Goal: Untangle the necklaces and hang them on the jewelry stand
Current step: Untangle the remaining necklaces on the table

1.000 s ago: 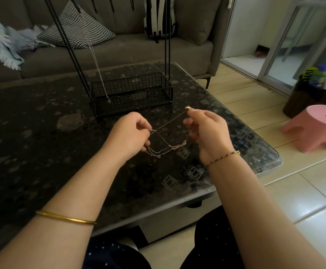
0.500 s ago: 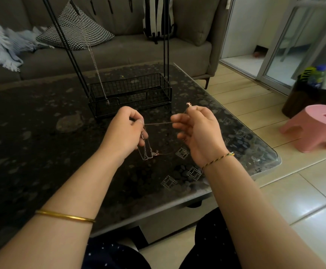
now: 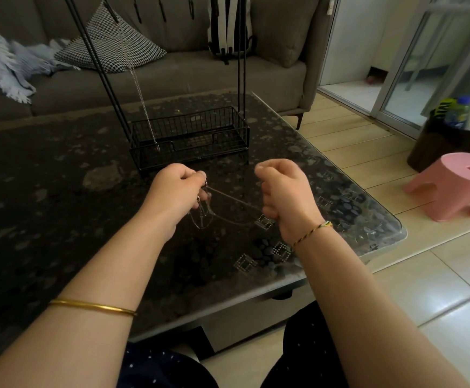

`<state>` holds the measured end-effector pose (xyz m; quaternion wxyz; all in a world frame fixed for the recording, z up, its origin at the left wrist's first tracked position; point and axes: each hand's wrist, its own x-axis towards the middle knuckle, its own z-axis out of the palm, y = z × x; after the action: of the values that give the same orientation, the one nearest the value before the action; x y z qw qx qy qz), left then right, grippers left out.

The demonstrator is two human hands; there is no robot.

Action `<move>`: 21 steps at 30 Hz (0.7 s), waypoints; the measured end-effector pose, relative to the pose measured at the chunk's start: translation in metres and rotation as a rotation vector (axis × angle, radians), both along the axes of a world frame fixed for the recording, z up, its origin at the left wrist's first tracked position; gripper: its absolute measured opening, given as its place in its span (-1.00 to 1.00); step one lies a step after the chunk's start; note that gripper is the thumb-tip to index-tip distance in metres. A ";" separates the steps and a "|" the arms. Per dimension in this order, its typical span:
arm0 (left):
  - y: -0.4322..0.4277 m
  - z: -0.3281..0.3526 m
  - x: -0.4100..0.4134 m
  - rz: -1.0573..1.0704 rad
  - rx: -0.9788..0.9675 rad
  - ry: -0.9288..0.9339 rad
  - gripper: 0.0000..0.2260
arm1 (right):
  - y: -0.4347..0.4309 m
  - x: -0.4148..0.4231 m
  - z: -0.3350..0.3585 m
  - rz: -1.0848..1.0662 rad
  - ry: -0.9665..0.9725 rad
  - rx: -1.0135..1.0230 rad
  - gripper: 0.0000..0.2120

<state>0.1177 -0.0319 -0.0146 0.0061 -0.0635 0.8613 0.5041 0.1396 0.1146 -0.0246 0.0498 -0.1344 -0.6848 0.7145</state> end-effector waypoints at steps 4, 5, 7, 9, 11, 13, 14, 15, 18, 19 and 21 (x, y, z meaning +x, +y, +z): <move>0.001 0.002 -0.001 0.044 0.074 -0.067 -0.82 | -0.004 0.004 -0.002 0.181 0.015 0.394 -0.82; 0.002 0.003 -0.001 0.051 0.080 -0.075 -0.81 | -0.006 0.005 -0.002 0.227 0.018 0.440 -0.81; 0.002 0.004 -0.001 0.058 0.093 -0.095 -0.79 | -0.006 0.005 -0.004 0.255 0.049 0.504 -0.85; 0.002 0.004 -0.001 0.060 0.103 -0.119 -0.75 | -0.005 0.003 -0.006 0.209 0.091 0.550 -0.88; 0.001 0.006 0.000 0.059 0.098 -0.139 -0.73 | -0.003 0.000 -0.008 0.137 0.125 0.578 -0.89; 0.001 0.007 0.002 0.057 0.080 -0.146 -0.71 | -0.002 -0.002 -0.009 0.061 0.147 0.574 -0.89; 0.001 0.007 0.002 0.053 0.060 -0.143 -0.71 | -0.002 -0.003 -0.010 0.023 0.158 0.566 -0.88; 0.001 0.007 0.003 0.047 0.037 -0.139 -0.72 | -0.001 -0.004 -0.011 -0.015 0.167 0.557 -0.88; 0.002 0.006 0.003 0.012 0.004 -0.131 -0.79 | 0.001 -0.008 -0.014 -0.113 0.166 0.540 -0.86; 0.003 0.006 0.003 0.005 0.001 -0.128 -0.82 | 0.002 -0.009 -0.016 -0.138 0.157 0.539 -0.86; 0.002 0.004 0.003 0.012 -0.001 -0.119 -0.85 | 0.004 -0.010 -0.017 -0.179 0.145 0.535 -0.86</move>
<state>0.1207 -0.0294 -0.0102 0.0541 -0.0986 0.8591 0.4992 0.1296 0.1183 -0.0412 0.1951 -0.1251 -0.8291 0.5089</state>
